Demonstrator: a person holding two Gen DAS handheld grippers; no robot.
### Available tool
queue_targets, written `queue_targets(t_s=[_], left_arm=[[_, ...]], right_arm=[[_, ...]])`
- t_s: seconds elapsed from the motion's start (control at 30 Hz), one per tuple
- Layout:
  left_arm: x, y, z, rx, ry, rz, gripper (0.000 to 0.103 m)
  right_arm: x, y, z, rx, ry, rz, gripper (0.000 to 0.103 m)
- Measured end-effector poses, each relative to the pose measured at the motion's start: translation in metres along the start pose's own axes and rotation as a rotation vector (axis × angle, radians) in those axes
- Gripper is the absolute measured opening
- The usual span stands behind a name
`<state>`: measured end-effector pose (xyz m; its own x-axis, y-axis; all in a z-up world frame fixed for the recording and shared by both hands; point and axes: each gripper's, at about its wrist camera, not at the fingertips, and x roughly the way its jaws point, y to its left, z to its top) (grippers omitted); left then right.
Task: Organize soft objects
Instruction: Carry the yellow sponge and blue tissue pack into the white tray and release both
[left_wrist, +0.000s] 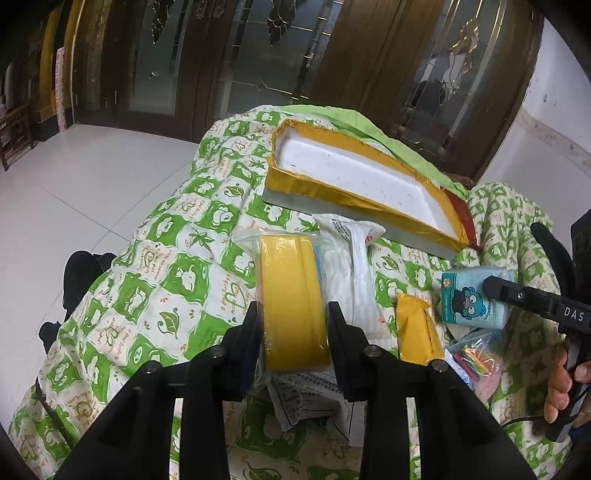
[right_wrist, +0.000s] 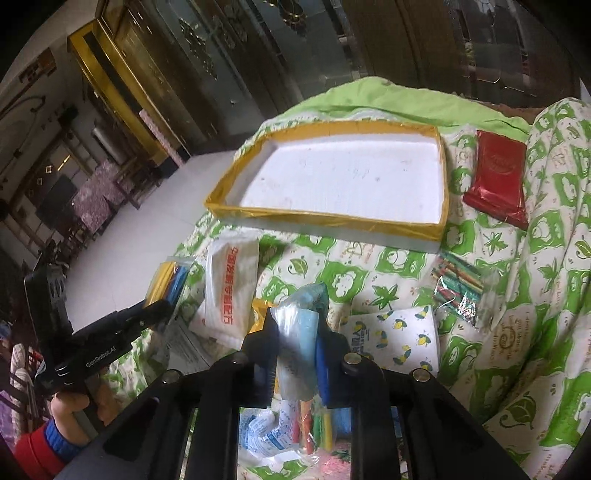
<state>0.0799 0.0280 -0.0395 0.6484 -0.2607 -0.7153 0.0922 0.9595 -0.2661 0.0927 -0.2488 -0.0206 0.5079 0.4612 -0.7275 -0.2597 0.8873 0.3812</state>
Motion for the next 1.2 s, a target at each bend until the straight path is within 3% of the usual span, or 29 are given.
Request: queue_targets(t_s=[1.2], left_arm=[[-0.006,-0.010,0.009,0.018,-0.013,-0.032,0.033]], right_arm=[[-0.019,-0.018,0.022,0.064,-0.083,0.014,0.018]])
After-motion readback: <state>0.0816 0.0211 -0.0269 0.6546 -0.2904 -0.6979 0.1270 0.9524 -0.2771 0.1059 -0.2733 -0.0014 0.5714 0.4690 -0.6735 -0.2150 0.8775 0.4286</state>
